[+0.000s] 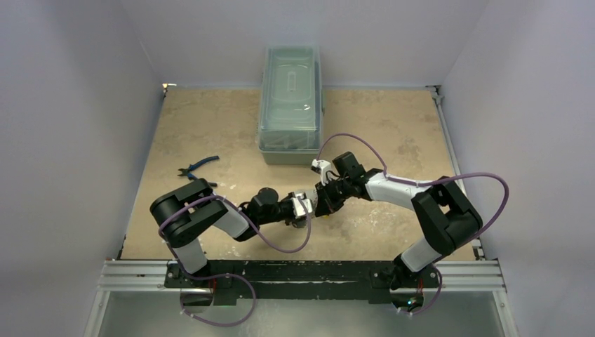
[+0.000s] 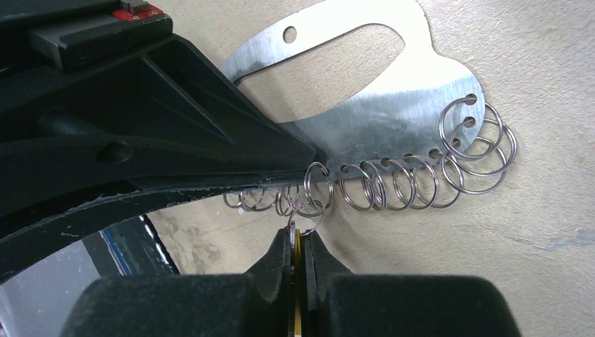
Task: Remove the keys from the keyring
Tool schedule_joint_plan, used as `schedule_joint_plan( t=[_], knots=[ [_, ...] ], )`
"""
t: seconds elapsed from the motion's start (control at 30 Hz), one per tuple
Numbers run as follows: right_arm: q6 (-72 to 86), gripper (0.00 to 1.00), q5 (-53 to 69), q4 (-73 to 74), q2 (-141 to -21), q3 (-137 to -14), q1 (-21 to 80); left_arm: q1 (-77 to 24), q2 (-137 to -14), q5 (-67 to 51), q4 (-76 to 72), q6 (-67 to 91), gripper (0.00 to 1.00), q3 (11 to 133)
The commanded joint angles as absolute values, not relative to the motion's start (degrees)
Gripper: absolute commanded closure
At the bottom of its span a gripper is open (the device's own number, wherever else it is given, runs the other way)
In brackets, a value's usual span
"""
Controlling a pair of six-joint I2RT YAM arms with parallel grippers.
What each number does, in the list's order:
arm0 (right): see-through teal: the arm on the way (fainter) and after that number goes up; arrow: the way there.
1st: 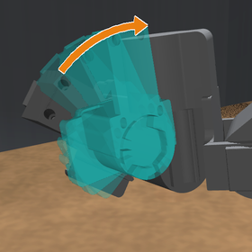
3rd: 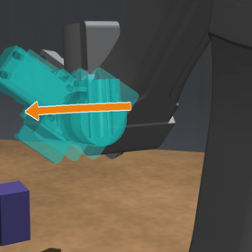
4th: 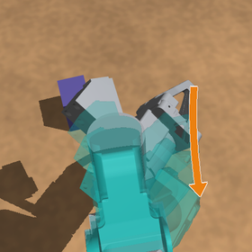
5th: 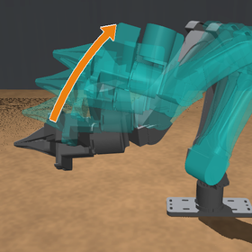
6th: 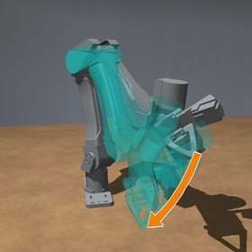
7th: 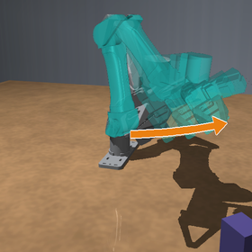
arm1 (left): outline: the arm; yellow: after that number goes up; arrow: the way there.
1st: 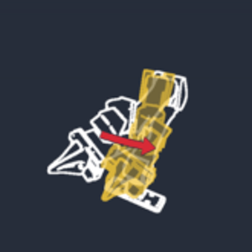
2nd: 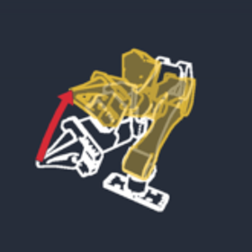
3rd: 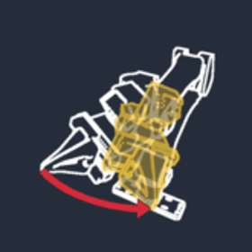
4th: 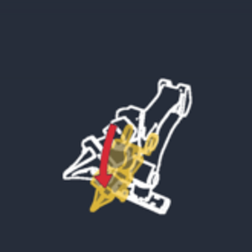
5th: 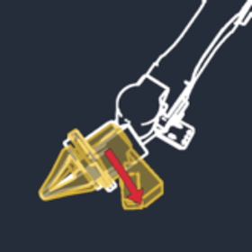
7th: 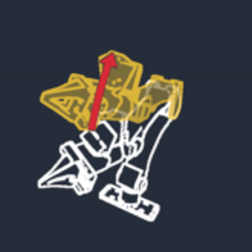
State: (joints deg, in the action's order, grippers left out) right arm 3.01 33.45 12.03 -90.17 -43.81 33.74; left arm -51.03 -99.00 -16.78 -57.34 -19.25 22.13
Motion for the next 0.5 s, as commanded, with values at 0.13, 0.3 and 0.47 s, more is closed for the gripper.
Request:
schedule_joint_plan(
  t=[0.13, 0.3, 0.47],
  knots=[
    [2.5, 1.00, 31.4, 10.7, -89.9, -47.1, 33.7, -50.8, -99.6, -17.8, -58.4, -16.5, 1.00, 24.1],
    [0.4, 1.00, 31.6, 11.0, -92.0, -49.6, 33.7, -50.8, -99.7, -17.8, -58.0, -16.0, 1.00, 24.9],
    [0.4, 1.00, 31.4, 10.8, -92.3, -50.6, 33.7, -50.8, -99.9, -17.0, -57.1, -14.4, 1.00, 25.5]
  ],
)
